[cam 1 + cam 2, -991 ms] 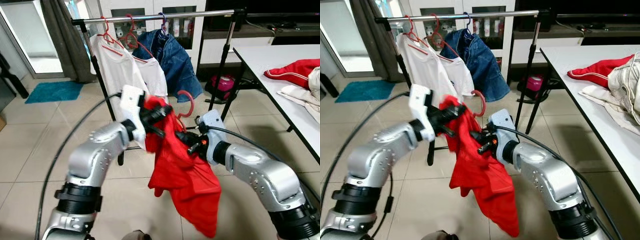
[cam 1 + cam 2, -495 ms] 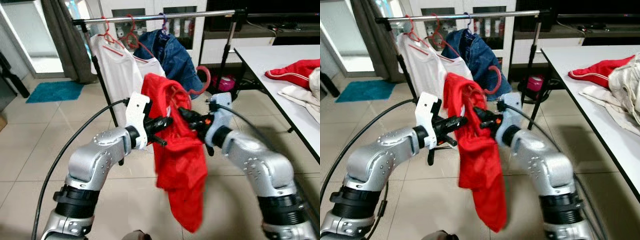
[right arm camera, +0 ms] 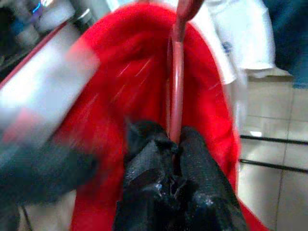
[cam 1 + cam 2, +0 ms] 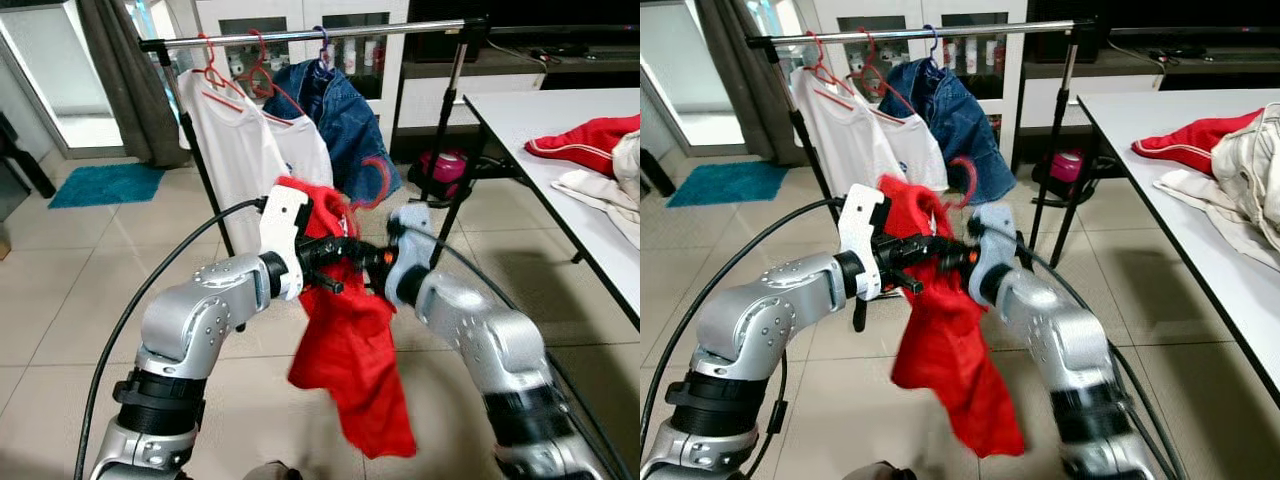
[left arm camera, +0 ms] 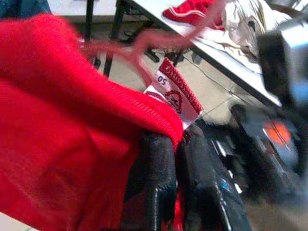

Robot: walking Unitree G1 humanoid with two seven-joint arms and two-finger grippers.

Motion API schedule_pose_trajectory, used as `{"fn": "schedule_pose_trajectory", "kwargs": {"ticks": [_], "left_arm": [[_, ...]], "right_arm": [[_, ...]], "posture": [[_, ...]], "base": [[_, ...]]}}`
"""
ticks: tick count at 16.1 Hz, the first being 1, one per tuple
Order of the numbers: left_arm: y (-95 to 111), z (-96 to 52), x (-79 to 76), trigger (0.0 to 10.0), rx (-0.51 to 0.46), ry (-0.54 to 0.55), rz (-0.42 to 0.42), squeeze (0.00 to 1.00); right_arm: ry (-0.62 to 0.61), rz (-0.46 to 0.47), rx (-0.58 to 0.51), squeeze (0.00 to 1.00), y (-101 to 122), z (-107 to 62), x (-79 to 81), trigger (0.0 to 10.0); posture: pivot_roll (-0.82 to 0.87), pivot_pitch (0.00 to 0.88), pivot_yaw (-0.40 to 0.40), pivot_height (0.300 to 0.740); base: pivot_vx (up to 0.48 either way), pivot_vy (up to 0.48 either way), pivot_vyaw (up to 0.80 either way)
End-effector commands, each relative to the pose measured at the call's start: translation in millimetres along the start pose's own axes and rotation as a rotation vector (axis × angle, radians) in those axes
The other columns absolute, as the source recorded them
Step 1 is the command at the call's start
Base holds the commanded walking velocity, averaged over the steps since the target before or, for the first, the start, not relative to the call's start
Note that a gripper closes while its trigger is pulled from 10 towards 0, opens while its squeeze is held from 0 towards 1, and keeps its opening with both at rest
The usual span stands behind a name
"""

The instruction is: Hang hanger

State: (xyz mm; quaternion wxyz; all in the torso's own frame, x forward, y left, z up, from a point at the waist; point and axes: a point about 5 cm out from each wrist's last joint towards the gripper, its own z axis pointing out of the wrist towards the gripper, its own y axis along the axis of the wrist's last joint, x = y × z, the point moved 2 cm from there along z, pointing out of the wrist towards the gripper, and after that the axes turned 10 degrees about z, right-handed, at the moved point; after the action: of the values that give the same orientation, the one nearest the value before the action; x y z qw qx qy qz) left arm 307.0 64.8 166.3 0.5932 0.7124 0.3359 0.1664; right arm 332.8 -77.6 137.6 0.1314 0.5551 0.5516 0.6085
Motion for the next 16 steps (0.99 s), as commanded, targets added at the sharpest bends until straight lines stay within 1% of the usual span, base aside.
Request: {"fn": "schedule_pose_trajectory", "kwargs": {"ticks": [1, 3, 4, 7, 8, 11, 12, 13, 14, 15, 16], "left_arm": [[1, 0.0, -5.2, 0.0, 0.002, -0.020, 0.003, 0.00], [0, 0.6, -8.4, 0.0, 0.007, -0.031, -0.004, 0.00], [-2, 0.5, -9.7, 0.0, 0.018, -0.037, 0.002, 0.00], [-5, -0.7, -12.4, 0.0, 0.039, -0.051, 0.014, 0.00], [-3, -1.0, -15.3, 0.0, 0.027, -0.066, 0.016, 0.00], [2, 0.7, -23.9, 0.0, 0.007, -0.107, 0.015, 0.00], [1, 1.6, -27.1, 0.0, 0.011, -0.121, 0.019, 0.00], [0, 2.8, -29.8, 0.0, 0.017, -0.127, 0.026, 0.00], [-2, 3.7, -32.8, 0.0, 0.026, -0.138, 0.041, 0.00], [-1, 3.4, -32.5, 0.0, 0.024, -0.130, 0.058, 0.00], [1, 2.2, -29.0, 0.0, 0.017, -0.111, 0.079, 0.00]], "right_arm": [[-0.007, 0.036, -0.087, 0.00, 18, 1.5, 1.4, 10.0], [-0.043, 0.186, -0.160, 0.00, 27, 8.1, -0.4, 10.0], [-0.039, 0.251, -0.183, 0.00, 31, 11.6, 2.0, 10.0], [-0.022, 0.367, -0.219, 0.00, 38, 19.1, 8.3, 10.0], [-0.048, 0.449, -0.240, 0.00, 40, 24.3, 6.6, 10.0], [-0.130, 0.551, -0.269, 0.00, 42, 31.6, -2.1, 10.0], [-0.174, 0.605, -0.277, 0.00, 42, 34.0, -7.2, 10.0], [-0.222, 0.633, -0.283, 0.00, 42, 35.2, -14.1, 10.0], [-0.238, 0.593, -0.278, 0.00, 42, 36.7, -17.9, 10.0], [-0.245, 0.505, -0.267, 0.00, 43, 37.8, -19.7, 10.0], [-0.238, 0.390, -0.250, 0.00, 44, 38.9, -19.2, 10.0]], "posture": [[-0.12, 0.000, 0.096, 0.719], [-0.11, 0.000, 0.090, 0.719], [-0.11, 0.000, 0.088, 0.719], [-0.10, 0.000, 0.082, 0.719], [-0.09, 0.000, 0.080, 0.719], [-0.09, 0.000, 0.081, 0.719], [-0.09, 0.000, 0.084, 0.719], [-0.09, 0.000, 0.084, 0.719], [-0.09, 0.000, 0.087, 0.719], [-0.09, 0.000, 0.087, 0.719], [-0.10, 0.000, 0.088, 0.719]], "base": [[0.000, 0.000, 0.00], [0.000, 0.000, 0.00], [0.000, 0.000, 0.00], [0.000, 0.000, 0.00], [0.000, 0.000, 0.00], [0.000, 0.000, 0.00], [0.000, 0.000, 0.00], [0.000, 0.000, 0.00], [0.000, 0.000, 0.00], [0.000, 0.000, 0.00], [0.000, 0.000, 0.00]]}}
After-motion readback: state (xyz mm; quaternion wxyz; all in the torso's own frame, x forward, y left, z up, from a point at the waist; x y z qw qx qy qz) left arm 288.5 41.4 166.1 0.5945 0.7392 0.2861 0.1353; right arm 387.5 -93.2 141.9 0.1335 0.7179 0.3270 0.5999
